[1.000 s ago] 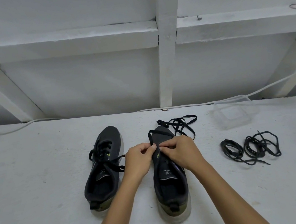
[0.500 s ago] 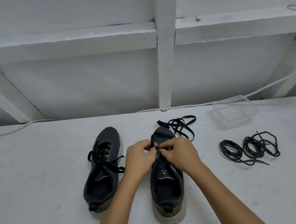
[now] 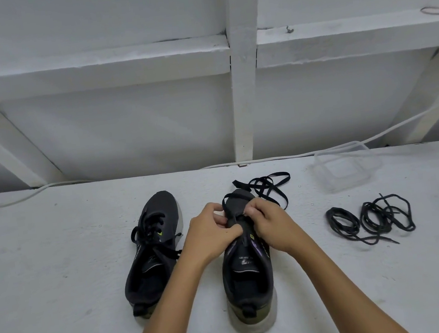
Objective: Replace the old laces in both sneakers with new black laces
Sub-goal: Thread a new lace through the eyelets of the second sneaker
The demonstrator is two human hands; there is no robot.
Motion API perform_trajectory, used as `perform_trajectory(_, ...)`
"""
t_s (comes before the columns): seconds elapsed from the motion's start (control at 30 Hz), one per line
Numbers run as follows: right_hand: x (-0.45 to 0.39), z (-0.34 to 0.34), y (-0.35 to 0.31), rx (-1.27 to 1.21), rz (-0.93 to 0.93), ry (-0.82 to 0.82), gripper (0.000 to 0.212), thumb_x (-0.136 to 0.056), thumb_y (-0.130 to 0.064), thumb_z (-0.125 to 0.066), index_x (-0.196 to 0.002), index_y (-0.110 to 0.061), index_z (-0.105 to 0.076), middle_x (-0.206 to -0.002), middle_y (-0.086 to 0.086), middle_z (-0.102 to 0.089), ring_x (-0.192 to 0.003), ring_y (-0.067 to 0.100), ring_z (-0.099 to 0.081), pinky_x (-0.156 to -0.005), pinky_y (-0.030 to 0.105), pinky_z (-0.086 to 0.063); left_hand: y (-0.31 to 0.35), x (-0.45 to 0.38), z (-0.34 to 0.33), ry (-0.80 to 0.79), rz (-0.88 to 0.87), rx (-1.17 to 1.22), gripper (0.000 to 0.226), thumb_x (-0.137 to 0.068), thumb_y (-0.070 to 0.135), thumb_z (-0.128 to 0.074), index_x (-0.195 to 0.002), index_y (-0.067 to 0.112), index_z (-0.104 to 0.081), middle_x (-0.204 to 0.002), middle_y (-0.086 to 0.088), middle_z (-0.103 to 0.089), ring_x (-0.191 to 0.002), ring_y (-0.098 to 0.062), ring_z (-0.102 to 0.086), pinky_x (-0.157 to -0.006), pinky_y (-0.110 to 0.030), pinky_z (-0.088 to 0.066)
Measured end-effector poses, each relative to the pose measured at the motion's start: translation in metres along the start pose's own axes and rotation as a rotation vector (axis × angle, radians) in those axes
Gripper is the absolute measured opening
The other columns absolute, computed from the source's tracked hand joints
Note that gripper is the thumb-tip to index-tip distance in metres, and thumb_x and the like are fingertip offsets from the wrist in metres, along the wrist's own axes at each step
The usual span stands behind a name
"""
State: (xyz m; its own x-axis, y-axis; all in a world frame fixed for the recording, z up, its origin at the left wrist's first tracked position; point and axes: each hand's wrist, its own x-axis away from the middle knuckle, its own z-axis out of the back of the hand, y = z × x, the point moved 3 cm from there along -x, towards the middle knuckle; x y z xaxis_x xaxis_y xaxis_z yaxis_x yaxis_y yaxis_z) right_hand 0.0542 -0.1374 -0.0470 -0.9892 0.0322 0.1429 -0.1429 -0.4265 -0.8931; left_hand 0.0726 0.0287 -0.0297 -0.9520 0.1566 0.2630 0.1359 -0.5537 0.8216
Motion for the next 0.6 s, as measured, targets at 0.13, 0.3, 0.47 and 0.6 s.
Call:
perform_trajectory(0.13,0.008,0.008,0.014,-0.367,-0.128,0.048,0.026,-0.107,-0.022,-0.047,-0.092,-0.007,-0.06,-0.067,0.005,-0.061,-0.059,0.014,-0.052,-0.059,0.024,-0.045,0.012,0.0,-0.004,0.034,-0.004,-0.112,0.07,-0.079,0.027,-0.069,-0.142,0.03,-0.037,-0.094,0.011,-0.064,-0.087,-0.007,-0.063,-0.066,-0.019,-0.044)
perform_trajectory(0.3,0.014,0.014,0.017,-0.35,-0.176,0.076,0.027,-0.105,-0.027,-0.051,-0.098,-0.006,-0.066,-0.072,0.003,-0.063,-0.067,0.012,-0.059,-0.059,0.022,-0.049,0.023,-0.006,-0.02,0.098,-0.273,-0.574,0.051,-0.089,0.029,-0.062,-0.138,0.038,-0.054,-0.135,0.008,-0.043,-0.122,-0.02,-0.043,-0.094,-0.034,-0.04)
perform_trajectory(0.47,0.018,0.025,0.018,-0.39,-0.282,0.12,0.021,-0.103,-0.025,-0.049,-0.117,-0.023,-0.065,-0.098,-0.002,-0.067,-0.087,0.011,-0.062,-0.075,0.029,-0.051,0.026,-0.014,-0.019,0.025,-0.436,-0.549,0.016,-0.095,0.031,-0.063,-0.107,0.027,-0.071,-0.115,0.013,-0.058,-0.107,-0.011,-0.047,-0.086,-0.028,-0.036)
perform_trajectory(0.6,0.028,0.035,0.03,-0.338,-0.297,0.077,0.039,-0.098,-0.004,-0.052,-0.131,-0.025,-0.051,-0.119,-0.007,-0.062,-0.105,0.015,-0.065,-0.091,0.036,-0.055,0.021,-0.013,-0.013,-0.023,-0.409,-0.286,0.016,-0.093,0.01,-0.058,-0.091,0.025,-0.063,-0.093,0.014,-0.058,-0.075,-0.002,-0.052,-0.072,-0.018,-0.038)
